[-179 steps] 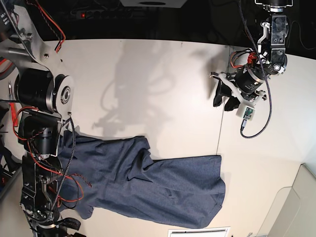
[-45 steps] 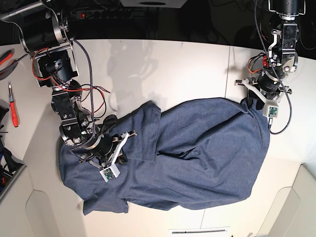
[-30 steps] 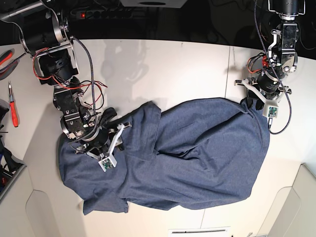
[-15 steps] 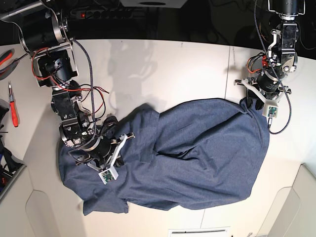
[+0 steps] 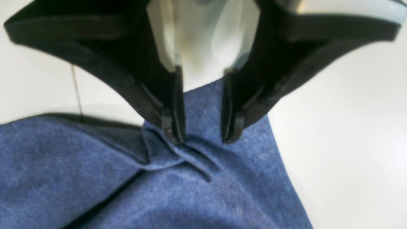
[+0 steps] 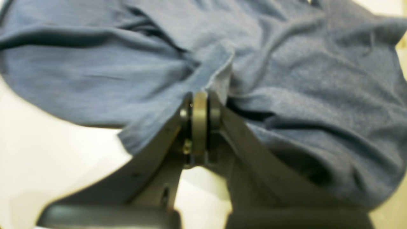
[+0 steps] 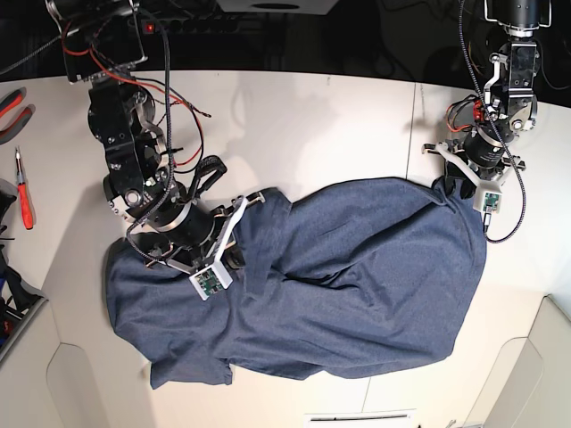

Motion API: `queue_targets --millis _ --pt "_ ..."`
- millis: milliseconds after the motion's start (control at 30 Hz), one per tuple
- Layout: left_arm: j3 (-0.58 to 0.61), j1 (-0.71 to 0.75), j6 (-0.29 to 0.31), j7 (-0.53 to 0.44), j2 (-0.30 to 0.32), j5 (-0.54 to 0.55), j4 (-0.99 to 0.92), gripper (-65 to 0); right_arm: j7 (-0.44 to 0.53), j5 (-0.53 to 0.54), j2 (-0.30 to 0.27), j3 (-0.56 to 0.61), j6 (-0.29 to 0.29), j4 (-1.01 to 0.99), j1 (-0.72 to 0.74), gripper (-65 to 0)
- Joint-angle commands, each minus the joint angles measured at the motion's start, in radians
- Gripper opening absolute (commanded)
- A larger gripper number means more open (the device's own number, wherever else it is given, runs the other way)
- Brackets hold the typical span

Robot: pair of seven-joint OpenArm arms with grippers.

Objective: Layout the t-shirt on the table in an organized manner, then fold the t-shirt properly
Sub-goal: 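Grasp the shirt with the right gripper and drag it toward the collar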

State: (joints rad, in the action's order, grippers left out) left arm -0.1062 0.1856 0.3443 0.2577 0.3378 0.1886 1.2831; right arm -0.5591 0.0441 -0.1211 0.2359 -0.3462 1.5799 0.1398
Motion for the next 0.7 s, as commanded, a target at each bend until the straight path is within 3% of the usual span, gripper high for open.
queue_targets --millis 0,333,667 --pt "-0.003 -0.002 0.008 0.010 0.008 -0.005 0.008 -41.6 0.004 0.010 -0.007 -0.003 -0.002 0.063 -0.003 -65.0" --pt "-0.003 -0.002 0.007 0.024 0.008 -0.005 0.008 -41.6 -0.134 0.008 -0.133 -0.003 -0.003 0.366 -0.210 -65.0" --pt "-0.003 -0.002 0.008 0.024 0.009 -0.005 0.008 -41.6 -0.199 0.008 -0.252 -0.003 -0.062 0.534 -0.403 -65.0"
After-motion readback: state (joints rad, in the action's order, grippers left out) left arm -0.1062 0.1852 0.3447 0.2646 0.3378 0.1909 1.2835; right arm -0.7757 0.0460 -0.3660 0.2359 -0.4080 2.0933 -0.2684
